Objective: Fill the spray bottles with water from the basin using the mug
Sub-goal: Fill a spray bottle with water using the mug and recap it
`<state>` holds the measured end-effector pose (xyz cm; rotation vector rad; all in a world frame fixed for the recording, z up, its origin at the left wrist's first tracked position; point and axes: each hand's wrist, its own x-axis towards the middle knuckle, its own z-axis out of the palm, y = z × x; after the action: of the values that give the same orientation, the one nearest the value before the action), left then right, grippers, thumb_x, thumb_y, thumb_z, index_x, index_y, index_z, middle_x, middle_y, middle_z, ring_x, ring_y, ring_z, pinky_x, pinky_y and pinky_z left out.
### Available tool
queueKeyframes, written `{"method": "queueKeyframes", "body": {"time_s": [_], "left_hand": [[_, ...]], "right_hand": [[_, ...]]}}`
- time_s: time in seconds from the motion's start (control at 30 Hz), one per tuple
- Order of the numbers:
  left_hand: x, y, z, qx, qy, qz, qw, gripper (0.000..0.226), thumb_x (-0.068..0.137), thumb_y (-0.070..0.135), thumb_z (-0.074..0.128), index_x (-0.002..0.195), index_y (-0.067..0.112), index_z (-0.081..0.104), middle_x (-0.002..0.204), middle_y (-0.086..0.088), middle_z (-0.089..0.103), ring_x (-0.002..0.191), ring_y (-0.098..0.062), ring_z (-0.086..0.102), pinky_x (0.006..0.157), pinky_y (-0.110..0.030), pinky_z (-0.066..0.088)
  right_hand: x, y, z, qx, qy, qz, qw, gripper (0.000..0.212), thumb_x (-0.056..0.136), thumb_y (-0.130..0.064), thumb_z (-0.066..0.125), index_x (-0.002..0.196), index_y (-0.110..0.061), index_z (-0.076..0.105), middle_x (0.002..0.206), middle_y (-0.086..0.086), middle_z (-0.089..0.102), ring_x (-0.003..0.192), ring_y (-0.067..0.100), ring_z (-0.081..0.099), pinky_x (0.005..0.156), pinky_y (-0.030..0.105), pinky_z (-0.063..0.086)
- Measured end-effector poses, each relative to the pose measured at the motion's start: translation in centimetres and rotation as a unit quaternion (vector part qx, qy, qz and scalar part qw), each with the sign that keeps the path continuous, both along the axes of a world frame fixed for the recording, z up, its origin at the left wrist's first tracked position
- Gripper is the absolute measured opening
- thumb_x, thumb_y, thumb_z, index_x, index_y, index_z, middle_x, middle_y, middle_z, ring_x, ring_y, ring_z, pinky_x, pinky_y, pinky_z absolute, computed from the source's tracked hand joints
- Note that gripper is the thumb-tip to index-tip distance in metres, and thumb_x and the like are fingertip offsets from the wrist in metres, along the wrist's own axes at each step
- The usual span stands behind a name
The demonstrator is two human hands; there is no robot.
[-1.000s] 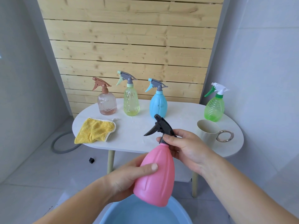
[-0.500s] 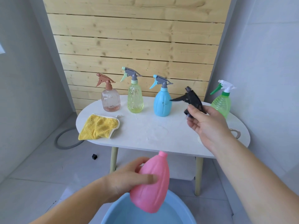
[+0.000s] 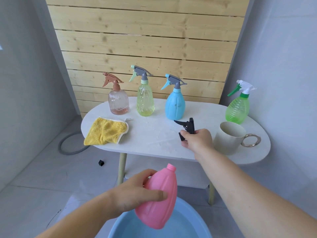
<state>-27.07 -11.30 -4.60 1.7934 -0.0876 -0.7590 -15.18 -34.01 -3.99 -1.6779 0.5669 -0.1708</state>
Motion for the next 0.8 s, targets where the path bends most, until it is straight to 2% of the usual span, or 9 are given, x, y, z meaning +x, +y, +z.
{"method": "queueKeyframes", "body": {"time_s": [0.07, 0.1, 0.17, 0.2, 0.3, 0.43, 0.6, 0.7, 0.8], "left_hand": [[0.0, 0.1, -0.2, 0.003, -0.004, -0.002, 1.0, 0.071, 0.063, 0.045, 0.089, 0.128, 0.033, 0.061, 0.12, -0.001, 0.071, 0.105, -0.017, 0.074, 0.093, -0.035, 0.062], [0.0, 0.1, -0.2, 0.004, -0.005, -0.003, 1.0, 0.072, 0.063, 0.047, 0.089, 0.128, 0.033, 0.061, 0.12, 0.0, 0.071, 0.105, -0.017, 0.074, 0.094, -0.036, 0.062], [0.1, 0.1, -0.3, 0.003, -0.008, -0.006, 1.0, 0.071, 0.063, 0.047, 0.088, 0.128, 0.033, 0.061, 0.119, 0.001, 0.072, 0.104, -0.015, 0.074, 0.093, -0.034, 0.062], [0.1, 0.1, -0.3, 0.003, -0.01, -0.007, 1.0, 0.07, 0.064, 0.047, 0.088, 0.128, 0.034, 0.061, 0.119, 0.002, 0.072, 0.104, -0.014, 0.074, 0.092, -0.033, 0.062], [0.2, 0.1, -0.3, 0.002, -0.016, -0.003, 1.0, 0.069, 0.066, 0.046, 0.087, 0.128, 0.034, 0.06, 0.12, 0.003, 0.072, 0.105, -0.013, 0.073, 0.094, -0.035, 0.061], [0.3, -0.2, -0.2, -0.006, -0.026, 0.017, 0.999, 0.069, 0.065, 0.047, 0.087, 0.128, 0.036, 0.061, 0.121, 0.002, 0.071, 0.106, -0.015, 0.073, 0.095, -0.039, 0.061], [0.5, -1.6, 0.0, -0.038, -0.045, 0.036, 0.998, 0.068, 0.062, 0.044, 0.088, 0.126, 0.036, 0.063, 0.118, 0.003, 0.073, 0.102, -0.013, 0.074, 0.093, -0.04, 0.062], [0.6, -2.9, 0.4, -0.073, -0.053, 0.035, 0.995, 0.069, 0.064, 0.037, 0.089, 0.127, 0.036, 0.063, 0.116, 0.005, 0.074, 0.103, -0.011, 0.074, 0.087, -0.033, 0.063], [0.8, -4.5, 0.8, -0.092, -0.059, 0.024, 0.994, 0.066, 0.068, 0.033, 0.088, 0.129, 0.036, 0.063, 0.116, 0.005, 0.075, 0.107, -0.014, 0.073, 0.083, -0.03, 0.061]], "right_hand": [[0.2, -0.1, -0.1, -0.105, 0.019, 0.006, 0.994, 0.046, 0.076, -0.041, 0.078, 0.091, -0.001, 0.062, 0.075, 0.008, 0.066, 0.058, 0.025, 0.065, 0.065, 0.044, 0.062], [0.1, -0.1, 0.0, -0.16, 0.034, 0.014, 0.987, 0.05, 0.075, -0.048, 0.076, 0.092, -0.004, 0.058, 0.079, 0.006, 0.063, 0.064, 0.026, 0.064, 0.058, 0.04, 0.057], [-0.1, -0.2, 0.2, -0.248, 0.061, 0.039, 0.966, 0.052, 0.078, -0.052, 0.07, 0.099, -0.008, 0.053, 0.088, 0.004, 0.061, 0.077, 0.028, 0.061, 0.052, 0.03, 0.041], [-0.2, -0.1, 0.4, -0.279, 0.07, 0.048, 0.956, 0.052, 0.081, -0.052, 0.067, 0.103, -0.008, 0.051, 0.093, 0.004, 0.061, 0.081, 0.028, 0.059, 0.053, 0.03, 0.037], [-0.6, 0.0, 0.9, -0.351, 0.086, 0.065, 0.93, 0.049, 0.089, -0.052, 0.059, 0.107, -0.009, 0.045, 0.098, 0.004, 0.057, 0.086, 0.029, 0.053, 0.064, 0.034, 0.04], [-1.5, -0.1, 1.8, -0.391, 0.075, 0.069, 0.915, 0.038, 0.095, -0.046, 0.052, 0.101, -0.011, 0.041, 0.095, 0.004, 0.053, 0.084, 0.029, 0.049, 0.066, 0.035, 0.038], [-3.0, -0.8, 5.1, -0.415, -0.001, 0.059, 0.908, 0.034, 0.096, -0.044, 0.052, 0.113, -0.015, 0.051, 0.108, 0.003, 0.063, 0.102, 0.03, 0.059, 0.074, 0.035, 0.044], [-4.1, -2.4, 6.9, -0.399, -0.056, 0.049, 0.914, 0.026, 0.094, -0.042, 0.054, 0.106, -0.019, 0.055, 0.099, -0.002, 0.066, 0.095, 0.027, 0.061, 0.076, 0.036, 0.05], [-5.4, -4.8, 7.8, -0.378, -0.088, 0.031, 0.921, 0.016, 0.094, -0.038, 0.056, 0.097, -0.022, 0.058, 0.087, -0.009, 0.066, 0.084, 0.021, 0.061, 0.069, 0.033, 0.049]]}}
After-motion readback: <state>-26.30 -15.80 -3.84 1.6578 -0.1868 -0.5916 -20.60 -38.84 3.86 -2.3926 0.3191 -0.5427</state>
